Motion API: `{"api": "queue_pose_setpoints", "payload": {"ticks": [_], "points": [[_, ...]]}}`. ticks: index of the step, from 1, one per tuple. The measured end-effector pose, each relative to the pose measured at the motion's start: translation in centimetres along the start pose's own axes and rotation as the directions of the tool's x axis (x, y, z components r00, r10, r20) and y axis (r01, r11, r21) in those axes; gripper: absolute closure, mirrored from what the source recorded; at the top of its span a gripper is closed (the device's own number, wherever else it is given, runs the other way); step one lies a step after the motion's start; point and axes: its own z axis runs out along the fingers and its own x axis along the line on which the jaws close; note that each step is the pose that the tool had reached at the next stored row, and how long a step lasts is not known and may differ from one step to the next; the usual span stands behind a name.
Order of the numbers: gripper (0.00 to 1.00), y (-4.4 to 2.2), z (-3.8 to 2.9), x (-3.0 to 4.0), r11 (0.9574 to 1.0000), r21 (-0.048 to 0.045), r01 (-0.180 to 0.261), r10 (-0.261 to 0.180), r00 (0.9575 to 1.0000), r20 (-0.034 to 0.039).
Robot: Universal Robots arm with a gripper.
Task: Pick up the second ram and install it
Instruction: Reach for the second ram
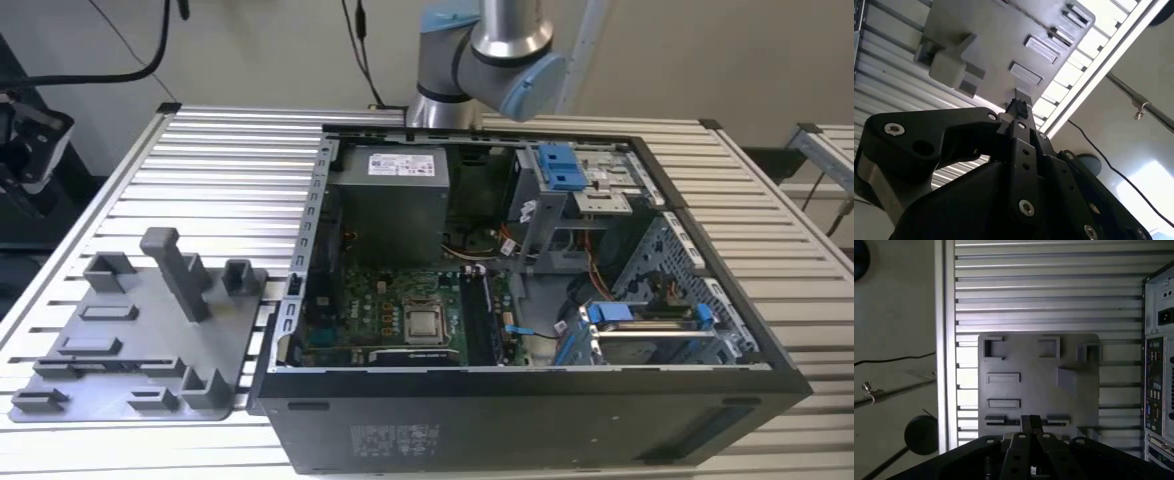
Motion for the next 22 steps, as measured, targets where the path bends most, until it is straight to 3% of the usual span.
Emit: {"api": "queue_pose_setpoints", "payload": {"ticks": [8,22], "points": [[0.89,-1.55,0.02,-0.26,1.0,0.0,0.0,0.0,1.0,-0.0002],[0.89,-3.54,0.06,-0.49,1.0,0.0,0.0,0.0,1.0,-0.0002]]}}
